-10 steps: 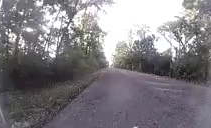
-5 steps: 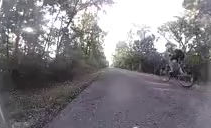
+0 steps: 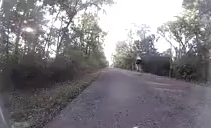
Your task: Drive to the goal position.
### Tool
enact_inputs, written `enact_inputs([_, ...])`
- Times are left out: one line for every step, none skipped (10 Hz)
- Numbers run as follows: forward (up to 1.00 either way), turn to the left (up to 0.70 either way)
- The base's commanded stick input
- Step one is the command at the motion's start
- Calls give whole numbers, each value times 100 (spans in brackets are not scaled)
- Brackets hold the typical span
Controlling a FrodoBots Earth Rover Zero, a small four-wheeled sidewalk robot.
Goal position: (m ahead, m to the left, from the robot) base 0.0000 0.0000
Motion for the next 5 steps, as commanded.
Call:
enact_inputs([5, 0])
enact_inputs([5, 0])
enact_inputs([5, 0])
enact_inputs([5, 0])
enact_inputs([5, 0])
